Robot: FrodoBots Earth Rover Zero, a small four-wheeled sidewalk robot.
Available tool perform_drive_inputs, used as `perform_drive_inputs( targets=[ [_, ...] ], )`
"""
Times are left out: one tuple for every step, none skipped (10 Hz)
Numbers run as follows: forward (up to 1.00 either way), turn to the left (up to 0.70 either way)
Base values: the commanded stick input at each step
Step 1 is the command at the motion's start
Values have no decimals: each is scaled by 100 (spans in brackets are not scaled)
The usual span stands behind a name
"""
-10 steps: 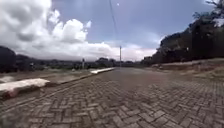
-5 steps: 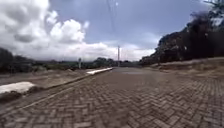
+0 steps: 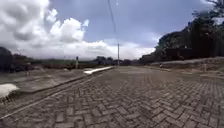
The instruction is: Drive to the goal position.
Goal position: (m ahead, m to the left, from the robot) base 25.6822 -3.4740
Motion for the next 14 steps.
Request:
perform_drive_inputs(
  targets=[
    [100, 0],
    [100, 0],
    [100, 0],
    [100, 0],
    [100, 0],
    [100, 0],
    [100, 0],
    [100, 0],
    [100, 0],
    [100, 0],
    [100, 0],
    [100, 0],
    [100, 0],
    [100, 0]
  ],
)
